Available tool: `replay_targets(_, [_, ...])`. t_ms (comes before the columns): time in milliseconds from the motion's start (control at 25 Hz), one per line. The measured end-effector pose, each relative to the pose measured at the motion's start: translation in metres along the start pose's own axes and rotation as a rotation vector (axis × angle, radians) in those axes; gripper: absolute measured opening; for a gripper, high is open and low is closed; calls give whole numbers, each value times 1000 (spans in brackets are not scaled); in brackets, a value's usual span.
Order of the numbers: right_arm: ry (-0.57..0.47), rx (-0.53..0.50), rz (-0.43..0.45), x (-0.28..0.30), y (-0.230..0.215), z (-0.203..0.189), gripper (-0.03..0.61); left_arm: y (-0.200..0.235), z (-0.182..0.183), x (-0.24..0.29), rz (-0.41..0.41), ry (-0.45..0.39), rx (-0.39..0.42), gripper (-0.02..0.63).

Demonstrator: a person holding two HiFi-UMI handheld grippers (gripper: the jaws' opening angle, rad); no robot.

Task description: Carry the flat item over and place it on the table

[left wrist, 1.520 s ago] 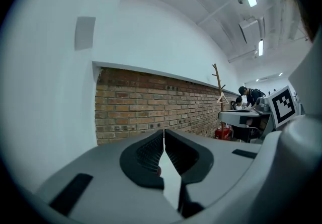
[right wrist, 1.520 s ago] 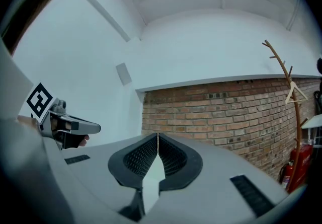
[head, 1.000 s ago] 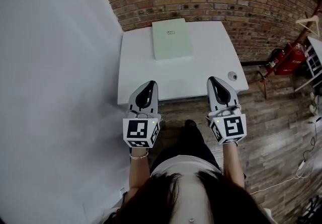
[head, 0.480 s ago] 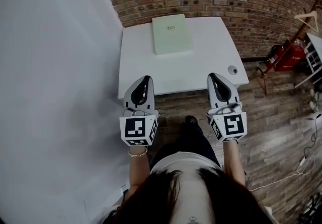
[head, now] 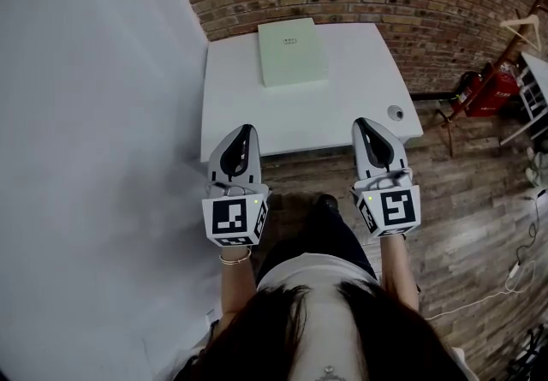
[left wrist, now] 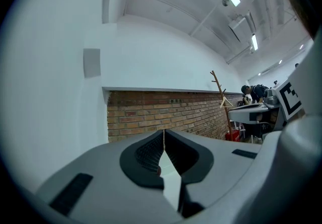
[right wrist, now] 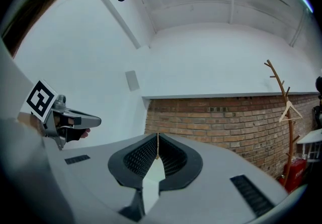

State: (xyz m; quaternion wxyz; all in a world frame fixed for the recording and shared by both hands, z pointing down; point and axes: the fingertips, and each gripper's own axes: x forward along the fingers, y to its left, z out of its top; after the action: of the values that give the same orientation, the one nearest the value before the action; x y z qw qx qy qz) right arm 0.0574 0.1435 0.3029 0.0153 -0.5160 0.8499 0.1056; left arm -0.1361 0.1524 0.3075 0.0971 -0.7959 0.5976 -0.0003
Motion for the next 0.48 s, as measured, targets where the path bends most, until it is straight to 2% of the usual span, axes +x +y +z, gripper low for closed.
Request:
replay_targets(320, [4,-7,-5,0,-2,-2,44,-3,0,3,-10,-13,0,18])
replay_targets(480, [11,-17,-11,2,-5,-3,44,-4,3,3,-25,-33,-29,18])
